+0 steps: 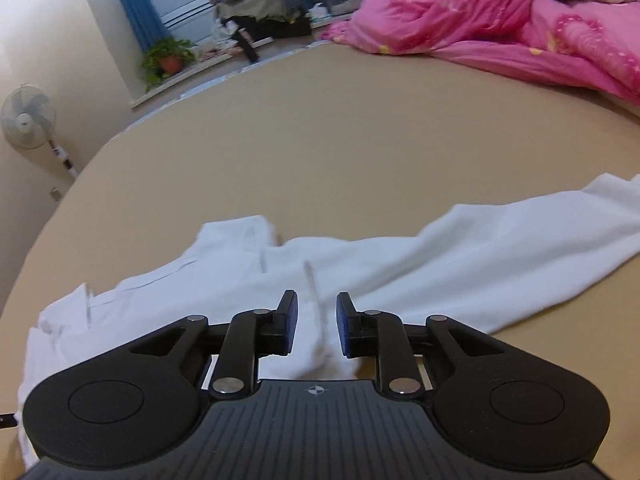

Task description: Fold small clothes

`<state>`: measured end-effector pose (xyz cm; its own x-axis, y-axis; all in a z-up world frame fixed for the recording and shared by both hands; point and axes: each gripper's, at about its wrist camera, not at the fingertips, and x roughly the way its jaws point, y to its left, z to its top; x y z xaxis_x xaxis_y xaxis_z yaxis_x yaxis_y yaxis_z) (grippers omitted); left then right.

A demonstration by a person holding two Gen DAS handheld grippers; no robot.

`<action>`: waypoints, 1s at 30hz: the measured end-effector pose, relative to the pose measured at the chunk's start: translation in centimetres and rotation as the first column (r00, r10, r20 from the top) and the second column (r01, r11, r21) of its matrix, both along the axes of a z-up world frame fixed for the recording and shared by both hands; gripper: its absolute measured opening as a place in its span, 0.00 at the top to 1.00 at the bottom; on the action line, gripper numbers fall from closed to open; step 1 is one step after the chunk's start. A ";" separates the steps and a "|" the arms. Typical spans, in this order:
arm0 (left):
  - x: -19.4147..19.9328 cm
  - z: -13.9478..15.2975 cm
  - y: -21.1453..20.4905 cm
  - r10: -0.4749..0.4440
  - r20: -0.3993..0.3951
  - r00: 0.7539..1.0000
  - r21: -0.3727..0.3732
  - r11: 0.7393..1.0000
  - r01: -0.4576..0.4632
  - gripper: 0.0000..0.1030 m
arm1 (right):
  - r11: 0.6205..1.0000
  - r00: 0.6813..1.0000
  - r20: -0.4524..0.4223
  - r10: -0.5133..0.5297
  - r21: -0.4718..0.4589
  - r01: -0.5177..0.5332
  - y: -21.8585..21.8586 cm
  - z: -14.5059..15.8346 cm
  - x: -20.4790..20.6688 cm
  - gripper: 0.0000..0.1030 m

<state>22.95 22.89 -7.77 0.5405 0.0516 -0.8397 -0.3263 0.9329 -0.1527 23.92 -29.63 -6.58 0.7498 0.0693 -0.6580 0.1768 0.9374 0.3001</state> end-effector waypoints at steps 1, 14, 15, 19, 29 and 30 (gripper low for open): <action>-0.1 0.7 -0.4 -0.039 0.052 0.998 -0.035 0.999 0.040 0.99 | 1.000 1.000 0.002 0.019 0.008 -0.019 0.4 -0.2 0.3 0.78; 0.6 0.3 -3.3 -0.203 0.096 0.974 0.007 0.979 0.203 0.74 | 0.986 0.991 -0.077 0.113 -0.111 -0.121 2.0 -1.6 1.2 0.66; 0.7 -0.5 -3.7 -0.218 0.058 0.974 0.025 0.976 0.217 0.72 | 0.983 0.984 -0.142 0.106 -0.137 -0.125 2.0 -2.5 1.5 0.66; -0.2 -1.0 -4.6 -0.221 -0.012 0.975 0.110 0.969 0.221 0.71 | 0.989 0.983 -0.158 0.089 -0.099 -0.106 0.9 -2.4 1.2 0.66; -11.5 9.9 -6.5 -0.385 0.170 0.907 0.300 0.897 0.324 0.32 | 0.990 0.991 -0.066 -0.118 0.068 0.123 -7.7 0.4 -4.0 0.55; -13.0 10.3 -6.6 -0.396 0.193 0.898 0.299 0.895 0.331 0.24 | 0.986 0.989 -0.060 -0.138 0.085 0.143 -8.6 0.4 -4.5 0.55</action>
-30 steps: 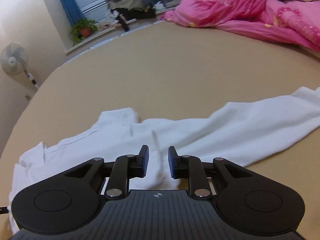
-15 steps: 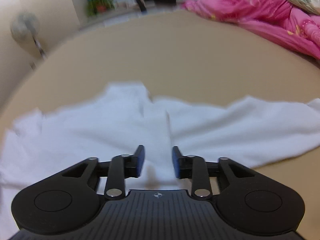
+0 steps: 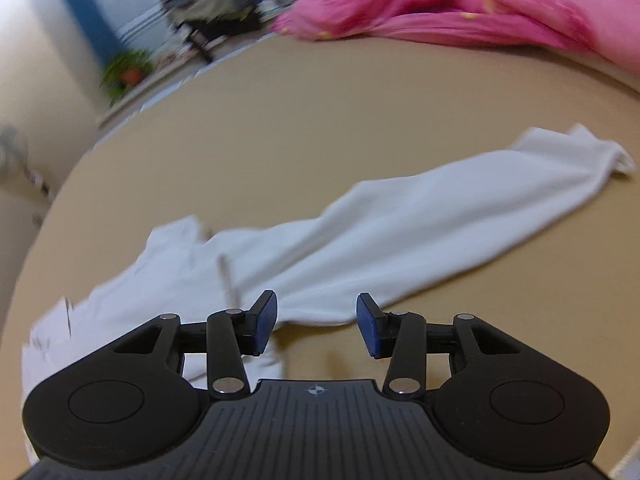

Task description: Fold small clothes

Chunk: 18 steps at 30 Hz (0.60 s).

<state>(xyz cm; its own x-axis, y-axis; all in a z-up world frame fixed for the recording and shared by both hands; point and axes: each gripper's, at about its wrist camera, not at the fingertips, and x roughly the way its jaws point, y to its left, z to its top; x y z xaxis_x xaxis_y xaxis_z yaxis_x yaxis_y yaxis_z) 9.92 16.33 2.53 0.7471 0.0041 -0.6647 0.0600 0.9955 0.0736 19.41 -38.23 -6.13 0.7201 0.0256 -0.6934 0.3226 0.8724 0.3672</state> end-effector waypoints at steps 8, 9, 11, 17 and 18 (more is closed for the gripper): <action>-2.3 -2.8 -1.4 0.050 0.018 0.999 0.008 0.999 -0.050 0.31 | 0.976 0.974 0.068 -0.217 0.029 0.215 -9.2 -1.9 -4.5 0.78; -2.0 -2.6 -1.3 0.055 0.036 0.998 0.000 0.998 -0.055 0.29 | 0.967 0.965 0.071 -0.254 0.044 0.251 -10.5 -2.4 -4.8 0.78; -1.1 -3.2 -1.1 0.071 0.028 0.997 0.014 0.997 -0.072 0.29 | 0.939 0.938 0.066 -0.341 0.080 0.335 -13.4 -4.0 -5.2 0.78; 1.0 -5.9 -0.9 0.087 -0.089 0.992 0.044 0.996 -0.084 0.29 | 0.867 0.867 0.067 -0.495 0.106 0.487 -20.3 -7.8 -6.3 0.63; 1.2 -6.1 -1.1 0.082 -0.094 0.992 0.050 0.996 -0.078 0.29 | 0.857 0.858 0.067 -0.510 0.125 0.499 -21.0 -8.4 -6.2 0.61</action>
